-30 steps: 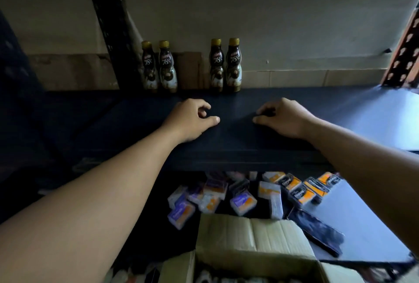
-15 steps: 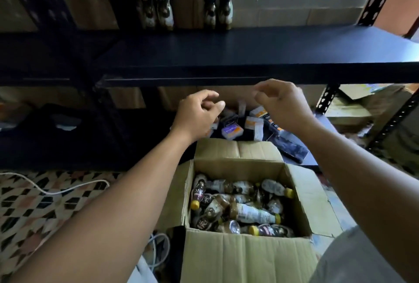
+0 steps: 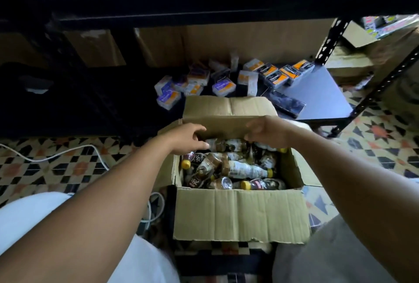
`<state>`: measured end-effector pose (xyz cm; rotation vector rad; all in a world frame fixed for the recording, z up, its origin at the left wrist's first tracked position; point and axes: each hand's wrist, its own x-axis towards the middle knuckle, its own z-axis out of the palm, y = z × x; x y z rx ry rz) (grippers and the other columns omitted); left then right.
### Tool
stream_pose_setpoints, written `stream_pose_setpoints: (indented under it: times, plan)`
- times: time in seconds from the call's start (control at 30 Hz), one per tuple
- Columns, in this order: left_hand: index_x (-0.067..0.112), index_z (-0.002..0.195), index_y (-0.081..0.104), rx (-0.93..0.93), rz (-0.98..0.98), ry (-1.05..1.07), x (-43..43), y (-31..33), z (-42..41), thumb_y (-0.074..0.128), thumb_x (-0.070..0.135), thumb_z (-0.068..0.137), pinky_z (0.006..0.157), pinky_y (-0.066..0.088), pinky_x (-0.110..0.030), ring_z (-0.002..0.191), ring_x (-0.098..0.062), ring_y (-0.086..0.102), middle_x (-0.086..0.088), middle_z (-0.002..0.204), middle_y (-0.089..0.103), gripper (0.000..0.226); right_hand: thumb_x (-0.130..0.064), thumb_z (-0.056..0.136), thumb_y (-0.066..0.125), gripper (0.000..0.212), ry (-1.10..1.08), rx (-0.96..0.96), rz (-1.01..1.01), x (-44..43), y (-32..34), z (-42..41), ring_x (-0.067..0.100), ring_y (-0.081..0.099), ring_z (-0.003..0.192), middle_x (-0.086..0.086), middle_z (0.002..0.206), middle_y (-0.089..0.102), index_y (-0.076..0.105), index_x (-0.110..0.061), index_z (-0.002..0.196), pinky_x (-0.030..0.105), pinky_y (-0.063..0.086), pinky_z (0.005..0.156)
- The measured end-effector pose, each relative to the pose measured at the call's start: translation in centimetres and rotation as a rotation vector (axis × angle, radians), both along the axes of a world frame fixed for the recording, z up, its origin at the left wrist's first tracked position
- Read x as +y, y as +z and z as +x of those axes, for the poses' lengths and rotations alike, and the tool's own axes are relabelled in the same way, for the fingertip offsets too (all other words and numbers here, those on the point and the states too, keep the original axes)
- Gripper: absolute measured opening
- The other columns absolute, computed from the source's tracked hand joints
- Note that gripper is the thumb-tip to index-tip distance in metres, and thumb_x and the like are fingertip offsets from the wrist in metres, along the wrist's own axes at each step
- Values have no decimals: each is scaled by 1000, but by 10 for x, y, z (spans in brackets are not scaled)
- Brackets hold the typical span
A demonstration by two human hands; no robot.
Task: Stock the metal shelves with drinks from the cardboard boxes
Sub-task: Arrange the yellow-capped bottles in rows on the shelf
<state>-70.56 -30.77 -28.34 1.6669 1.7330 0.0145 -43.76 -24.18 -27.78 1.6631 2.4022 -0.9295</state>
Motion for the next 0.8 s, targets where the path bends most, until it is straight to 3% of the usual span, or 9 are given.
stream_pose_setpoints:
  times: [0.1,0.23,0.33,0.43,0.53,0.67,0.73,0.8]
  plan:
    - [28,149,45,-60,-3,29,4,-26,4,71,46,91,76,49,-25,94,-12,64,6,110,61,66,-41,92,73,44,-128,29,4,3,-28,23,22,59,103,2,115,67,65,-26,132,27,41,82]
    - [30,142,53,-115,-10,69,9,-56,9,74,42,90,85,53,-30,98,-13,64,7,112,62,58,-31,91,76,49,-285,138,-12,3,-59,45,19,62,98,-2,109,70,61,-23,137,26,39,77]
    - [29,139,56,-159,-20,84,15,-79,19,76,38,88,93,53,-36,103,-20,65,5,110,64,56,-27,93,74,44,-307,194,-17,0,-76,46,17,64,99,-1,119,73,62,-26,136,27,45,78]
    - [29,136,59,-151,-13,14,19,-97,40,77,39,86,95,52,-35,98,-15,64,7,110,65,54,-24,93,72,40,-275,97,151,-1,-90,47,23,63,102,5,124,69,64,-28,132,33,51,83]
    - [32,132,62,-161,-16,-45,23,-111,64,78,43,85,96,51,-35,99,-12,63,12,111,64,51,-21,89,72,49,-219,-40,243,3,-99,56,30,59,115,8,127,68,61,-27,136,39,49,94]
    - [43,137,55,-60,-64,-152,30,-126,90,77,55,80,113,29,-45,125,-19,54,15,129,64,63,-33,91,69,56,-131,-168,266,3,-109,67,22,42,140,-1,140,61,53,-31,144,50,22,120]
    - [45,141,52,20,-91,-212,32,-130,97,77,58,78,112,25,-44,133,-26,47,13,140,60,69,-31,94,66,58,-101,-181,279,0,-113,69,19,33,147,-5,146,57,48,-30,149,55,6,124]
    - [44,140,54,7,-111,-222,35,-132,96,79,58,77,114,25,-45,136,-26,45,12,144,57,70,-21,93,63,61,-71,-192,300,-4,-120,73,19,27,151,-3,151,53,45,-30,151,56,-1,125]
